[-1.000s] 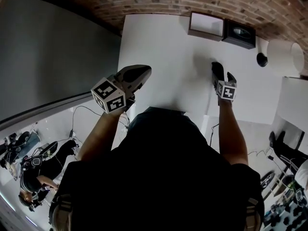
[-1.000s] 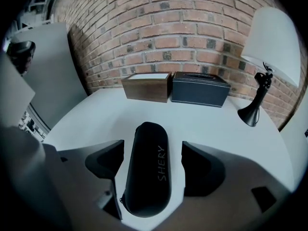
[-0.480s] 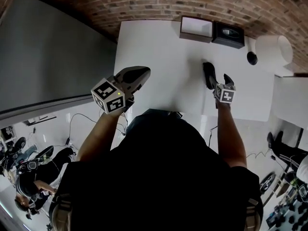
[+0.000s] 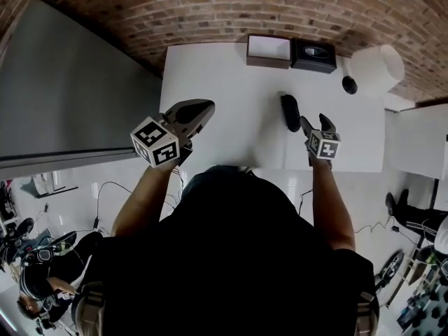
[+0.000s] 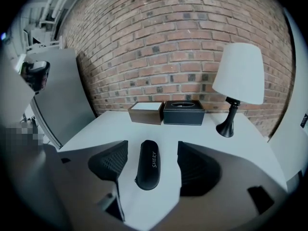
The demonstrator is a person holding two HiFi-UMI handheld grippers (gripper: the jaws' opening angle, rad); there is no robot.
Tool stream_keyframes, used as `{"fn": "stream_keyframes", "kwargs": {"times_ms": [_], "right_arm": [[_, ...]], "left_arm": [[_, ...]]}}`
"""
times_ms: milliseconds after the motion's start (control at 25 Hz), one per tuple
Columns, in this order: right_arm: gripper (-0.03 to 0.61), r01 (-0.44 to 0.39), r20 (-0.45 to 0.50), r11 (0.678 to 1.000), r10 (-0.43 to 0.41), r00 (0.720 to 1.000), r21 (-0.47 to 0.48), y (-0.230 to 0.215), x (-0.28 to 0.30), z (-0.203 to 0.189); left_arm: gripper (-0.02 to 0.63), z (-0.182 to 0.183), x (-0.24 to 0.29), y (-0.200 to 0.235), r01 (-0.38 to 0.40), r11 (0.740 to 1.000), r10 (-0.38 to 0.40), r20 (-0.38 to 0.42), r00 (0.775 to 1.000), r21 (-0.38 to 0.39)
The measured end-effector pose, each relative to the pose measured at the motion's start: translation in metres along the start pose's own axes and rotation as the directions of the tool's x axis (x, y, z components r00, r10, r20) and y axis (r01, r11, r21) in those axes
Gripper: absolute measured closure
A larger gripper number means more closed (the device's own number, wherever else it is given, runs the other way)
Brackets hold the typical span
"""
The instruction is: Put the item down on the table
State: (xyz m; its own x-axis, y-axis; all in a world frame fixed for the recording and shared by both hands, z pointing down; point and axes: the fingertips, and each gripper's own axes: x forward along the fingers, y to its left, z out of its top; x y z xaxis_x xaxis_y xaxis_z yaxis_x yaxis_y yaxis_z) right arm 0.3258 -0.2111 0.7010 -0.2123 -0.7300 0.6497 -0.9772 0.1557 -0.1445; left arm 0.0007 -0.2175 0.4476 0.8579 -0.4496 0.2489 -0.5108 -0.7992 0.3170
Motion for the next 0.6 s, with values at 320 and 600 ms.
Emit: {"fn": "stream_keyframes", "kwargs": {"times_ms": [320,600], "right_arm": [[0.273,-0.034,0.125,0.999,0.033,0.992,0.003,0.007,-0.048,0.039],[0.302,-0.032,0.194,0.999,0.033,0.98,-0.009,0.012,-0.094,0.066]], "left_arm": [[0.591,0.01,0.007,-0.02,0.023,0.999,-0.023,0.026,0.999,0.028],[0.591,0.016,0.009,-0.033,0.031,0.999,-0.033,0.041,0.999,0.044]]}}
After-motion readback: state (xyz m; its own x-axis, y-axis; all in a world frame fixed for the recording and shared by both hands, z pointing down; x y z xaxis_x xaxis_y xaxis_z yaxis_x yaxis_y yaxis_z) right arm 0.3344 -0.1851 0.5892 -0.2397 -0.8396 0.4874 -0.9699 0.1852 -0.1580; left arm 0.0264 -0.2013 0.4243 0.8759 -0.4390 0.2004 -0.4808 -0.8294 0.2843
